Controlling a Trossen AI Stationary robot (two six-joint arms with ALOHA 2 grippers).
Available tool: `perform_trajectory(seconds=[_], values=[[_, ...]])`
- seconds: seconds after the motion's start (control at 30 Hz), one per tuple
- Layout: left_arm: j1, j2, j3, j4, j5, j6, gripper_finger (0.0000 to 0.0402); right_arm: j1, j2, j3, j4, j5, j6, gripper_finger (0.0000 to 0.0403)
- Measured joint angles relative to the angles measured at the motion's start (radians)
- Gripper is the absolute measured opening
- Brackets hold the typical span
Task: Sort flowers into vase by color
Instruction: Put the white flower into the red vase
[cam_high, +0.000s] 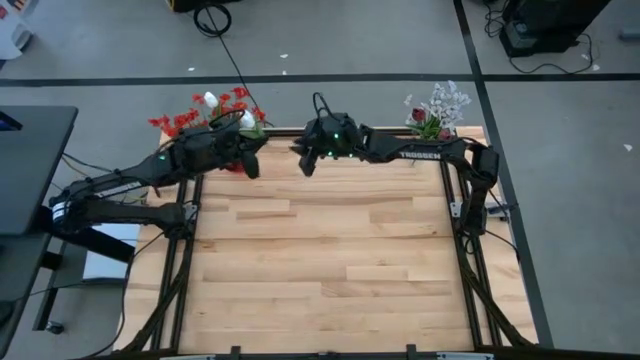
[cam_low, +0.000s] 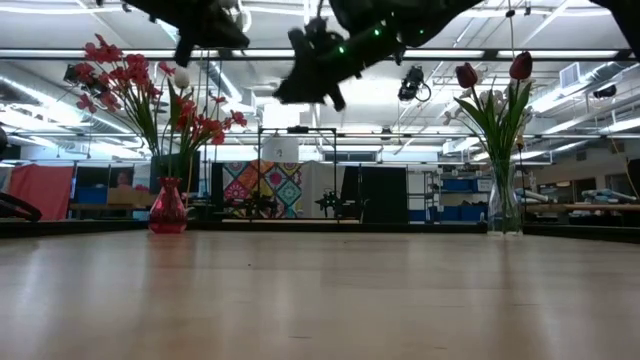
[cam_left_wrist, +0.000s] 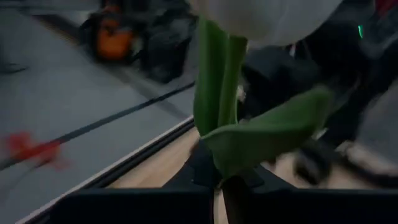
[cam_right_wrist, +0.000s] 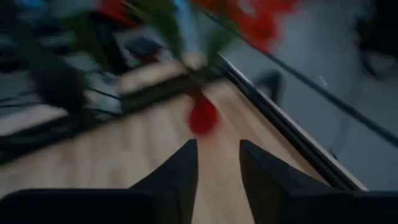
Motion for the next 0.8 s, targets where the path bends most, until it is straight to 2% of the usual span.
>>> perform_trajectory(seconds=[0.17,0.23,0.33,0.57,0.8], values=[[0.014,-0.057,0.112,-0.355,-0.167,0.079,0.0011,-0.081,0.000,0.000,-0.152,0.010,0.087,0.0153],[0.033,-0.090,0.110,-0.430,-0.245,0.080,0.0011,-0.104,0.000,0.000,-0.181,0.003,0.128,0.0158],[0.083,-0.153,0.063,-0.443,-0.343,0.107,0.0011,-0.123,0.000,0.000,-0.185,0.002,0.156,0.0160],[0.233,-0.258,0.021,-0.375,-0.324,0.192,0.0011,-0.121,0.000,0.000,-0.142,0.002,0.197,0.0160],[0.323,-0.257,0.021,-0.364,-0.233,0.207,0.0011,-0.109,0.000,0.000,-0.139,0.004,0.199,0.0160]])
